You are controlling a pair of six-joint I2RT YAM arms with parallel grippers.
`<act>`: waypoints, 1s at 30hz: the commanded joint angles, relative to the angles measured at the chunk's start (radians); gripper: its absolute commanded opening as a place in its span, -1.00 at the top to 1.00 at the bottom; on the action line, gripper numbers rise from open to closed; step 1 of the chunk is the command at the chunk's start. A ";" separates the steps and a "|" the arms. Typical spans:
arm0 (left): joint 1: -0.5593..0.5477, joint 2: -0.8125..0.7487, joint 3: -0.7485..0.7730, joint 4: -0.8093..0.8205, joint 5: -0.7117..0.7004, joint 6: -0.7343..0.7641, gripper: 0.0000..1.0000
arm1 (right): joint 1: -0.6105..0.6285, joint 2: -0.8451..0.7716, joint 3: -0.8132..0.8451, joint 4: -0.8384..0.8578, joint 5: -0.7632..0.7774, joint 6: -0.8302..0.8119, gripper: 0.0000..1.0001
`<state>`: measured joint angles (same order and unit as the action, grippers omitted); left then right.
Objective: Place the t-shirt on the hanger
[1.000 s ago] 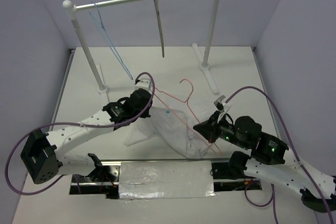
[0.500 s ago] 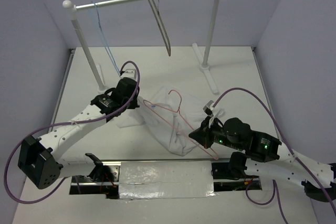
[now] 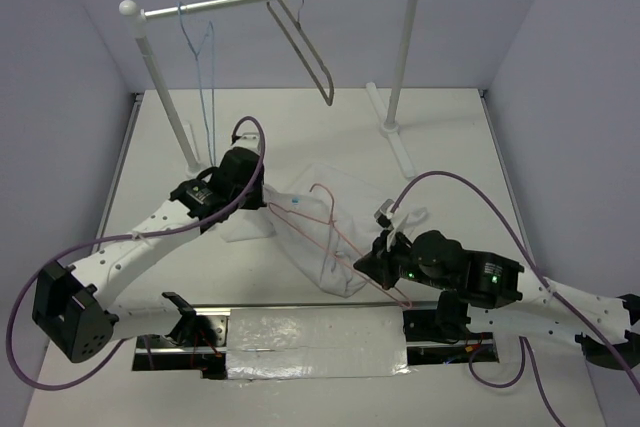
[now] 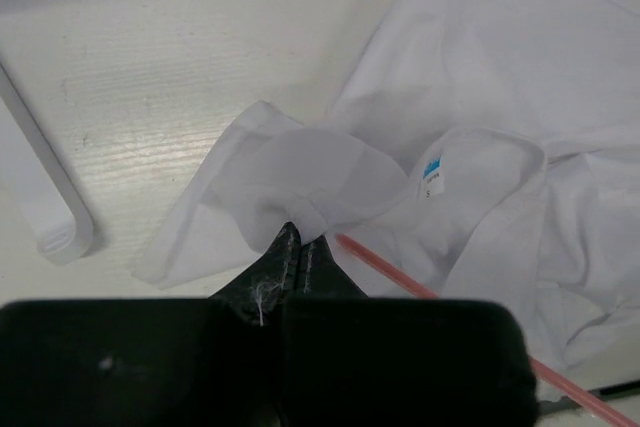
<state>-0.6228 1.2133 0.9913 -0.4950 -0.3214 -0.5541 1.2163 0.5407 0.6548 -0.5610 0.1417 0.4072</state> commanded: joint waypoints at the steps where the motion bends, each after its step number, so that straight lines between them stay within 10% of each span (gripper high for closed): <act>1: 0.000 -0.055 0.023 0.038 0.069 0.003 1.00 | 0.011 0.013 -0.021 0.125 0.030 -0.001 1.00; 22: -0.489 -0.196 0.242 -0.085 -0.088 -0.044 1.00 | 0.058 0.041 -0.348 1.078 -0.019 -0.108 1.00; 30: -0.544 -0.186 0.268 -0.048 0.140 0.042 1.00 | 0.060 -0.036 -0.420 1.225 -0.013 -0.134 1.00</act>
<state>-1.1263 1.0096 1.2297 -0.5621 -0.3073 -0.5552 1.2720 0.5297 0.2234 0.4564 0.1123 0.3088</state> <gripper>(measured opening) 0.026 0.055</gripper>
